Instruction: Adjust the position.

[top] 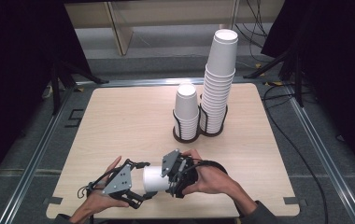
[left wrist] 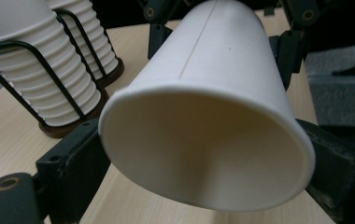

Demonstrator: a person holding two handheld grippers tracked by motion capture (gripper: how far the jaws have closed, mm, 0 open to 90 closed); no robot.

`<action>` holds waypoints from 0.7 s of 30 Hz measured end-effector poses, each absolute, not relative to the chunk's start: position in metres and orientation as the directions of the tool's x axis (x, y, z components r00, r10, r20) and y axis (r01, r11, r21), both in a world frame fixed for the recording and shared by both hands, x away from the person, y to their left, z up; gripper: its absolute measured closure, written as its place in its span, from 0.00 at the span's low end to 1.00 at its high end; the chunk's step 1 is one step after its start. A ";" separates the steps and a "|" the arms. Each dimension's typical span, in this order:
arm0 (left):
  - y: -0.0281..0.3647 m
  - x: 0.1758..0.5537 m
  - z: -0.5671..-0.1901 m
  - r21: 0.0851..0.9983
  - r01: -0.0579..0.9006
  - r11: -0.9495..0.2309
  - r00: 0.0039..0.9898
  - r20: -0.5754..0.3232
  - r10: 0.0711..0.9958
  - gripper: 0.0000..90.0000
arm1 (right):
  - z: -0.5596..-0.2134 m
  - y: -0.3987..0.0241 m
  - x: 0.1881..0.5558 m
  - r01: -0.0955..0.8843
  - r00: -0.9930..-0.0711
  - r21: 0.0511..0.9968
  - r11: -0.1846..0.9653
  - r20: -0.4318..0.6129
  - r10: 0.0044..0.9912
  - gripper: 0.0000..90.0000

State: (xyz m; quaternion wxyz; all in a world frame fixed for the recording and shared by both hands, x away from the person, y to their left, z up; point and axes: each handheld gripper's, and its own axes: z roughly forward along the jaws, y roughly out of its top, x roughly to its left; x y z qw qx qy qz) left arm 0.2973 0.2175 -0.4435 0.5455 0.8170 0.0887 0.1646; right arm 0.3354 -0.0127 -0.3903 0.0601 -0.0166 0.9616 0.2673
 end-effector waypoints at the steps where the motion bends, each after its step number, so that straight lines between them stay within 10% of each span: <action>1: 0.218 0.298 -0.443 0.932 -0.024 -0.361 0.932 0.152 0.330 0.11 | -0.389 -0.016 0.336 -0.047 -0.995 0.535 0.844 -0.096 0.006 0.26; 21: 0.231 0.308 -0.438 0.979 0.196 -0.049 0.899 -0.159 0.408 0.16 | -0.379 -0.056 0.357 0.074 -0.996 0.829 0.554 0.030 0.087 0.26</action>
